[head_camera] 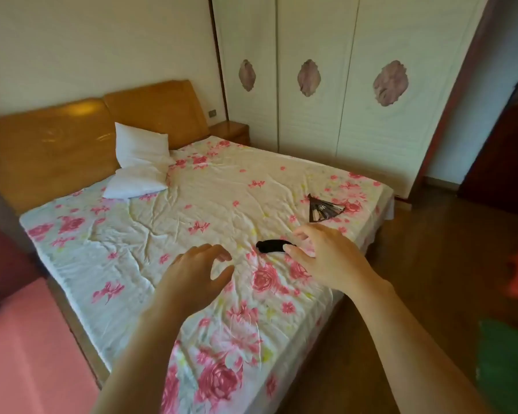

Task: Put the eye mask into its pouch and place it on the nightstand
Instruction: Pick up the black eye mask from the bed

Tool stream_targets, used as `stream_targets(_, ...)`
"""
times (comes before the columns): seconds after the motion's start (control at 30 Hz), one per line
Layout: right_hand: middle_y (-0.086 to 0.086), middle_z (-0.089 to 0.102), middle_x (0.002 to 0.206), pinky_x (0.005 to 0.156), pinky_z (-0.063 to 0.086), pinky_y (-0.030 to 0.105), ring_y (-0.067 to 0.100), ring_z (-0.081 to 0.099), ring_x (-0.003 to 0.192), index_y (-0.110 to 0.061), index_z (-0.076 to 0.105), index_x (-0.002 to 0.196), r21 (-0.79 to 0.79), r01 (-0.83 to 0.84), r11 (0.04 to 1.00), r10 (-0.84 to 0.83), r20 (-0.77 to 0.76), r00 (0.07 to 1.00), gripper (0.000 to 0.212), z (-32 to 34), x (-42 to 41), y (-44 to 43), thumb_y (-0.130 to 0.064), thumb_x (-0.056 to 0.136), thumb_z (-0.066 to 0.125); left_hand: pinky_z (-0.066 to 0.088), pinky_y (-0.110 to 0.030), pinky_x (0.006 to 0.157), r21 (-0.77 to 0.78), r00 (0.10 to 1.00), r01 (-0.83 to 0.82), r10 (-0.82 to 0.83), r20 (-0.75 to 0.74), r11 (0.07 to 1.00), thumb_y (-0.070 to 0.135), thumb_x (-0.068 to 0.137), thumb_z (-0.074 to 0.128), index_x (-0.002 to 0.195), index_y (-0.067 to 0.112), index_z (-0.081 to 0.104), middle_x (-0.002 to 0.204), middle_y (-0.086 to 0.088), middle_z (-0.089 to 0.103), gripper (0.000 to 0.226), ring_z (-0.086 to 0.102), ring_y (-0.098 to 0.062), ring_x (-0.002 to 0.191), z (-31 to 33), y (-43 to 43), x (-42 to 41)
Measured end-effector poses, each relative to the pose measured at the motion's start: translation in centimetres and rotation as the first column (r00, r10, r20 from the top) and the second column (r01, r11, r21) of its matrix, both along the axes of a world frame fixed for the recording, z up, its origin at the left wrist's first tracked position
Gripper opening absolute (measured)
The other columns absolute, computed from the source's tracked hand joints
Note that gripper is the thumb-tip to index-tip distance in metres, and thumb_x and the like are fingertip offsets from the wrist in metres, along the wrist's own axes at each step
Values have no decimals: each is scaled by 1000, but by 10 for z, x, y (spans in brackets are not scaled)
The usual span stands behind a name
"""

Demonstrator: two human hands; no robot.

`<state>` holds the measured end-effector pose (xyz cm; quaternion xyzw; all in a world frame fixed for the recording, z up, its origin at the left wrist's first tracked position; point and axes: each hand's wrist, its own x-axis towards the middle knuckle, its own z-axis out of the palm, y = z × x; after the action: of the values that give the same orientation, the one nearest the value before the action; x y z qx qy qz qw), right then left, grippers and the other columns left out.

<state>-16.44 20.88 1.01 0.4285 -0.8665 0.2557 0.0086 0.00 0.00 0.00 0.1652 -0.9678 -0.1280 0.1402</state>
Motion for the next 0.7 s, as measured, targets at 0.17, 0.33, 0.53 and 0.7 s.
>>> stream_targets(0.17,-10,62,127,84,56,30,7,63,108,-28,55,130,7,-52,999,52,40,998,48,10,-86,19,-59,93,48,52,-35,89,78,994,-81,86,-63,994,41,91,63,111,27,68,109,9,71,25,66,-13,103,16,21,-73)
stream_targets(0.33,-7,62,127,87,55,32,11,61,112,-25,55,130,-1,-104,995,104,86,991,49,-1,-146,8,-58,94,48,51,-32,89,51,989,-144,143,22,988,42,92,61,112,27,68,112,9,71,26,66,-13,104,10,20,-120)
stream_targets(0.53,-8,63,124,81,56,32,10,63,104,-25,55,130,45,-131,990,127,81,989,44,-14,-221,-24,-53,95,50,52,-31,91,137,991,-130,134,-18,982,40,93,61,112,25,69,111,8,71,25,66,-11,104,-10,-11,-198)
stream_targets(0.7,-11,62,110,69,56,32,8,61,88,-29,56,126,118,-74,990,74,-4,997,39,0,-301,-55,-52,95,48,51,-31,90,209,991,-77,98,-88,975,35,94,61,112,20,69,109,4,72,25,65,-14,104,-21,-46,-294)
